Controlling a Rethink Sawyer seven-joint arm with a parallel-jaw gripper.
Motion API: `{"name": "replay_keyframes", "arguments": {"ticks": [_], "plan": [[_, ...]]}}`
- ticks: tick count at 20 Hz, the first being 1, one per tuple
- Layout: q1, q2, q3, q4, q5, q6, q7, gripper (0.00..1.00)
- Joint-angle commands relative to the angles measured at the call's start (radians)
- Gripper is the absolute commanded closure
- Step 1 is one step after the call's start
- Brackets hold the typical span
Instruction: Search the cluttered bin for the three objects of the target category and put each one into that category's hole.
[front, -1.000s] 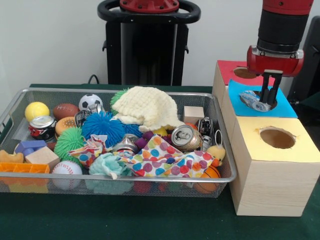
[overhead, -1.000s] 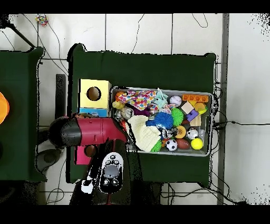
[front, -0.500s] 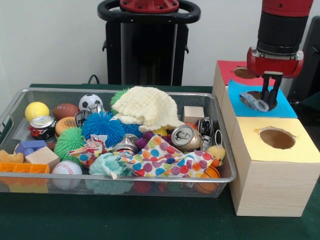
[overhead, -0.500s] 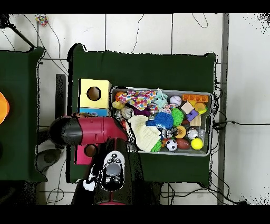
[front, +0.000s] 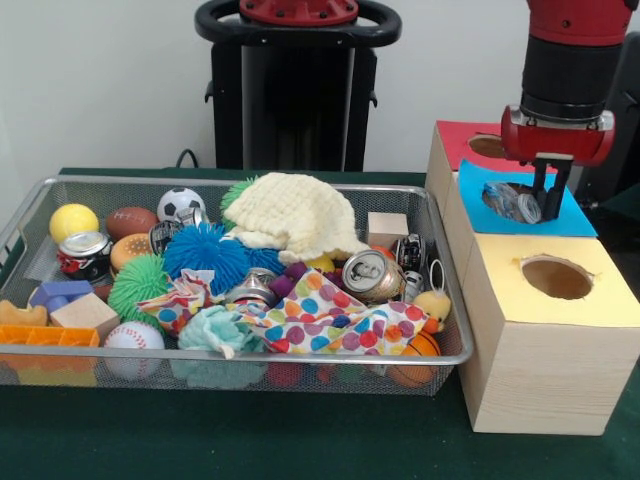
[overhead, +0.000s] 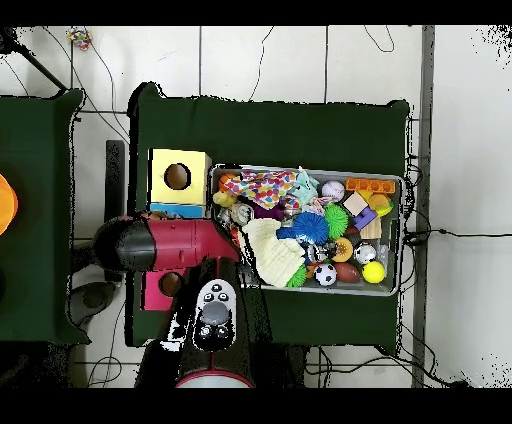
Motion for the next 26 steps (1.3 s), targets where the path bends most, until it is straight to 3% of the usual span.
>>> {"name": "replay_keyframes", "arguments": {"ticks": [1, 4, 9, 18, 26], "plan": [[-0.096, 0.417, 0.066, -0.059, -0.002, -0.335, 0.177, 1.0], [-0.068, 0.392, 0.035, -0.059, 0.005, -0.294, 0.188, 1.0], [-0.089, 0.355, 0.059, -0.042, 0.008, -0.237, 0.154, 1.0], [-0.097, 0.212, 0.069, 0.015, 0.008, -0.095, 0.121, 1.0], [-0.102, 0.188, 0.07, 0.007, -0.001, -0.066, 0.1, 1.0]]}}
